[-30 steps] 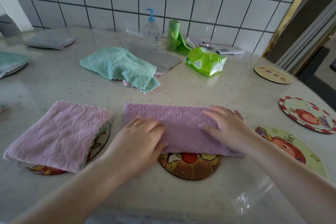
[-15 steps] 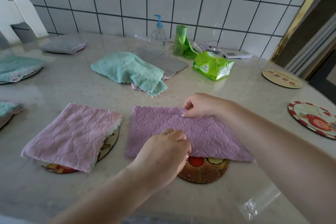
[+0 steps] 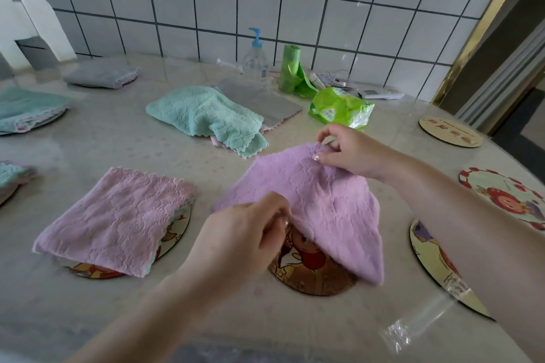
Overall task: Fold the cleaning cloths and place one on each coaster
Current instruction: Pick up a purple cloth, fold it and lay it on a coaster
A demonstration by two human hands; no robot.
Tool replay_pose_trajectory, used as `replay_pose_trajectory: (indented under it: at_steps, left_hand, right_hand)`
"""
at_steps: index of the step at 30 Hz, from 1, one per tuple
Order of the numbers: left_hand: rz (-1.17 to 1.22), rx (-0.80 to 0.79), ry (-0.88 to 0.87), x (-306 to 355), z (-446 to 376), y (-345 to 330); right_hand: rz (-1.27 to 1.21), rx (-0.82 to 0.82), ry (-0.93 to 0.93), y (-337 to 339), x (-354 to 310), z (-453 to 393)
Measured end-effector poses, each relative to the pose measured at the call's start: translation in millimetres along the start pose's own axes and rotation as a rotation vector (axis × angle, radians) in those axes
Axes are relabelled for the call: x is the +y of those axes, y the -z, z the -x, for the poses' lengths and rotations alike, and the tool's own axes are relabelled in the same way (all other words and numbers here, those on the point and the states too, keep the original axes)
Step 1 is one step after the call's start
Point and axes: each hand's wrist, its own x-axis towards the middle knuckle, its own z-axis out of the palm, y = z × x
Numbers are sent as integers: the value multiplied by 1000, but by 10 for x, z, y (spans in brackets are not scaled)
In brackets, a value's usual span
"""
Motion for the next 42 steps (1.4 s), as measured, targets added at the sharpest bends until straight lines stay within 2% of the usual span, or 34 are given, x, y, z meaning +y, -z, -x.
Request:
replay_pose_trajectory:
  at_steps: [3, 5, 8, 10, 14, 18, 21, 24, 26, 30, 34, 36, 37, 38, 41, 42]
  left_hand:
    - [170, 43, 88, -70, -17, 32]
    - [347, 74, 170, -89, -42, 43]
    - [795, 133, 377, -27, -126, 81]
    - [1024, 105, 457, 15, -195, 96]
    - [978, -32, 365, -52, -329, 55]
    - [1006, -178, 561, -90, -490, 9]
    - [999, -344, 612, -119, -515, -19]
    - [1000, -369, 686, -184, -435, -36]
    - [1009, -395, 717, -186, -339, -19]
    - [1062, -549, 729, -157, -139, 89]
    - [1071, -546, 750, -182, -44, 118]
    - [1053, -547, 711, -214, 10, 118]
    - [980, -542, 630, -235, 47, 115]
    - [804, -520, 491, -256, 82, 121]
    - [63, -319, -27, -294, 136, 129]
    - [-96, -285, -120, -290, 139, 128]
  right_hand:
    - [-123, 48, -2, 124, -40, 86]
    - [-211, 16, 5, 171, -110, 169]
    - [-324, -106, -20, 220, -177, 304]
    - [-353, -161, -28, 224, -190, 379]
    - [-372, -90, 6, 203, -111, 493]
    - [-393, -56, -171, 45, 53, 554]
    - [-403, -62, -283, -109, 166, 585]
    - [-478, -80, -322, -151, 202, 707]
    - [-493, -107, -309, -150, 251, 829]
    - [-506, -239, -283, -146, 331, 1056]
    - [-612, -345, -289, -102, 332, 1189]
    - [-634, -368, -296, -106, 330, 1255]
    - [-618, -370, -307, -118, 321, 1288]
    - [-583, -374, -320, -135, 304, 1323]
    - [-431, -368, -342, -175, 271, 1413]
    - [-385, -354, -334, -181, 258, 1444]
